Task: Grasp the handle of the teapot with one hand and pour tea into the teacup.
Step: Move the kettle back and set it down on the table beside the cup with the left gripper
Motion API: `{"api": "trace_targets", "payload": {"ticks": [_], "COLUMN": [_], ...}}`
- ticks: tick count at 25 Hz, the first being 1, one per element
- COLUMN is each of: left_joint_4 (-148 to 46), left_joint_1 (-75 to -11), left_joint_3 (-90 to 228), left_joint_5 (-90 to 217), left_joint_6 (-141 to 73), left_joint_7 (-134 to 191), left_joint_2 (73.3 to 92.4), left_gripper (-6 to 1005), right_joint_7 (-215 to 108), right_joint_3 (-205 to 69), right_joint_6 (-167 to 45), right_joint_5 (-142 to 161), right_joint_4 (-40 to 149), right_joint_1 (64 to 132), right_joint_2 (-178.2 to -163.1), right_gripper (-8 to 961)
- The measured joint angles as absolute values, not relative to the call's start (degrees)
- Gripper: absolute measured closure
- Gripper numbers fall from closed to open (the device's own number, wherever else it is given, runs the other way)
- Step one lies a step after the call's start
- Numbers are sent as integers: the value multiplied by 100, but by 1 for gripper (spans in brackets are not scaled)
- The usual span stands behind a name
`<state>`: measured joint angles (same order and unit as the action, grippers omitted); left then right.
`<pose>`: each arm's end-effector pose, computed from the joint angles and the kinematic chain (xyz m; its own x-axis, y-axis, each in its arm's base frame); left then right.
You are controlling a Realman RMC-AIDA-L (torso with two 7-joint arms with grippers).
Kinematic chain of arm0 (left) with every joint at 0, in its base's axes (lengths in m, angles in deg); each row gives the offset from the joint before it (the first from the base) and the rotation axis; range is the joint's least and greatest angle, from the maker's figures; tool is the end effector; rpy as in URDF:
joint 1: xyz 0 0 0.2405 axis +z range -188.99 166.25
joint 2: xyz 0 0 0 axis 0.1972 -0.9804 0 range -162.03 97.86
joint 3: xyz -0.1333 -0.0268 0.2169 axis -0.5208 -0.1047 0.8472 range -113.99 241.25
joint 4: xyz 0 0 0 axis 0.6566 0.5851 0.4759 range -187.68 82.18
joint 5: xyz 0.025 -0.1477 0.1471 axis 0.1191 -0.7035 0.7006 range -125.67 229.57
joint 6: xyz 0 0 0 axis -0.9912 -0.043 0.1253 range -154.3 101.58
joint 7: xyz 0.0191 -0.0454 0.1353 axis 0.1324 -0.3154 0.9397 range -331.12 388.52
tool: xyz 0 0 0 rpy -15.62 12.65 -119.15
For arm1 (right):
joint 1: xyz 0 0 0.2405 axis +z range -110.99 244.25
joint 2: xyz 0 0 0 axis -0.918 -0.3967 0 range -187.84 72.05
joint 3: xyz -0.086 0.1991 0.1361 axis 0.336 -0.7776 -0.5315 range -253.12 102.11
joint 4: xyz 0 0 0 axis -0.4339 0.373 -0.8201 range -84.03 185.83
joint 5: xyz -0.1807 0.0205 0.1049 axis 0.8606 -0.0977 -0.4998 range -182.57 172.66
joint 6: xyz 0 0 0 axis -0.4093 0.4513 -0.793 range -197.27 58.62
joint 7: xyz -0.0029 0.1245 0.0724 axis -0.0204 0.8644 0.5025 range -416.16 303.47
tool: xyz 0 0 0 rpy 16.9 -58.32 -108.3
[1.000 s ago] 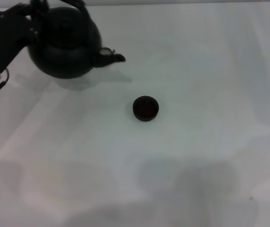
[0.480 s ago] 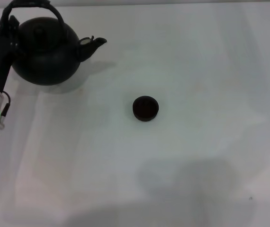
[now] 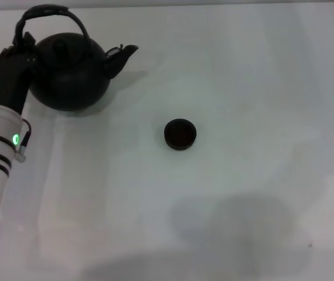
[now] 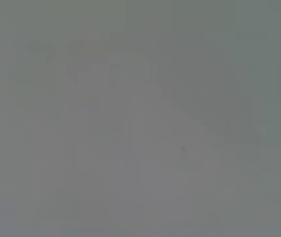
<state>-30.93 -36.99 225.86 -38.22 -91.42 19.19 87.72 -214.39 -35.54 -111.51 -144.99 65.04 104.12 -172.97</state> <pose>-0.3051 0.3181 -0.0600 0.4431 0.0614 0.8944 0.8960 -0.0619 -0.4397 0.3294 0.4335 0.0770 0.7532 -0.0505 -0.6558 -0.6565 0.0043 -0.7543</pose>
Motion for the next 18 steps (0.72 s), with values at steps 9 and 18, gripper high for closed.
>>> {"api": "trace_targets", "payload": {"ticks": [9,18], "left_joint_4": [-2874,-2733], "left_joint_1": [-3896,-3712], "left_joint_3": [22599,22636], "left_joint_5": [-3827,-3806], "left_joint_6": [-8811,-8886], "left_joint_7": [2589,2781], "left_joint_2": [8806,8811], "left_gripper": [863,864], "right_joint_7": [-21452,-21433], "right_joint_3": [-3551,-3551], "right_joint_6": [-11142,-11141], "right_joint_5": [-14496,-14496], "right_joint_4": [6505,6503], "right_joint_1": [10469,10454], "right_joint_2": [-17311,-17322], "right_gripper": [113,113]}}
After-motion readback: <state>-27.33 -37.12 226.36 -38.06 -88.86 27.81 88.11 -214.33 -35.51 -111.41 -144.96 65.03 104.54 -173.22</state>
